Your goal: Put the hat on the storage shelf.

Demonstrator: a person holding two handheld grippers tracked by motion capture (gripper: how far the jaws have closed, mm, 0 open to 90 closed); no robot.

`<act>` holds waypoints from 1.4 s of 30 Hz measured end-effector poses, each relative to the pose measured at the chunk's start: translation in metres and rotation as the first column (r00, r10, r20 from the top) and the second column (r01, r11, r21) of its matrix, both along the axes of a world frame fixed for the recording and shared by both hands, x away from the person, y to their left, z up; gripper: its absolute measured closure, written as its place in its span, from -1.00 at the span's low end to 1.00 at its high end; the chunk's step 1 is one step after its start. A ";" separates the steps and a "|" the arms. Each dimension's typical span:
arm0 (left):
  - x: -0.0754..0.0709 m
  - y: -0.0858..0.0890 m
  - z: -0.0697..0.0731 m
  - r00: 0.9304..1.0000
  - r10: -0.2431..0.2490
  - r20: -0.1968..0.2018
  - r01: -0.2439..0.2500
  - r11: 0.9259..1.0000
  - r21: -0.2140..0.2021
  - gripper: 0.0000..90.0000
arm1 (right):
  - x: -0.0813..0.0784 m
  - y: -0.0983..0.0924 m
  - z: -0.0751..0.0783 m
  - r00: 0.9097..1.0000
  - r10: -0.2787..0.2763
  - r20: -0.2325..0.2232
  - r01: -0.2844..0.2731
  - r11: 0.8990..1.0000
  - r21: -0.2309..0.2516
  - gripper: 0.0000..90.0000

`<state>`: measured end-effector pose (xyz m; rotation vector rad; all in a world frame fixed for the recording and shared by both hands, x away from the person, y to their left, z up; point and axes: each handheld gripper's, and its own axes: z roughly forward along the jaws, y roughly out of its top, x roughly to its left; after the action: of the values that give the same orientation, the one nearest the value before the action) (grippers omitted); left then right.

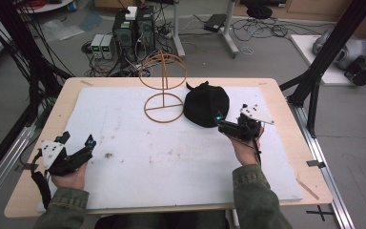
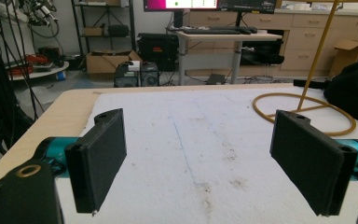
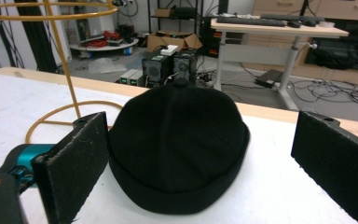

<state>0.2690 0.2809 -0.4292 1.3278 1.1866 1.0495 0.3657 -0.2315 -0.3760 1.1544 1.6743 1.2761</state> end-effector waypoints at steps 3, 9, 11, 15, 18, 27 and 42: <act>0.000 -0.001 0.000 1.000 -0.002 -0.005 0.002 1.000 -0.001 -0.59 | 0.005 0.004 -0.002 1.000 0.004 -0.010 -0.004 1.000 -0.006 -0.92; 0.000 -0.001 0.000 1.000 -0.006 -0.005 0.006 1.000 -0.001 -0.59 | 0.016 0.011 -0.005 0.999 -0.001 -0.049 0.002 1.000 0.008 -0.92; 0.001 -0.001 0.000 1.000 -0.004 -0.006 0.004 1.000 -0.001 -0.59 | 0.022 0.016 -0.006 0.998 0.000 -0.063 0.000 1.000 0.002 -0.92; 0.003 -0.002 0.000 1.000 -0.005 -0.007 0.005 1.000 0.001 -0.58 | 0.033 0.022 -0.009 0.997 0.006 -0.080 -0.008 1.000 -0.025 -0.92; 0.006 -0.005 -0.001 1.000 -0.007 -0.008 0.007 1.000 0.006 -0.58 | 0.038 0.026 -0.010 0.995 -0.001 -0.097 -0.002 1.000 -0.031 -0.92; 0.009 -0.010 -0.001 1.000 -0.023 -0.010 0.023 1.000 0.014 -0.58 | 0.056 0.032 -0.014 0.991 -0.019 -0.130 0.013 0.999 -0.050 -0.92; 0.010 -0.010 -0.001 1.000 -0.025 -0.010 0.025 1.000 0.015 -0.58 | 0.082 0.042 -0.025 0.977 -0.030 -0.211 0.010 0.996 -0.094 -0.90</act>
<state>0.2792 0.2711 -0.4307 1.3571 1.1688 1.0368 0.4477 -0.1895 -0.4015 1.2850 1.8504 1.0816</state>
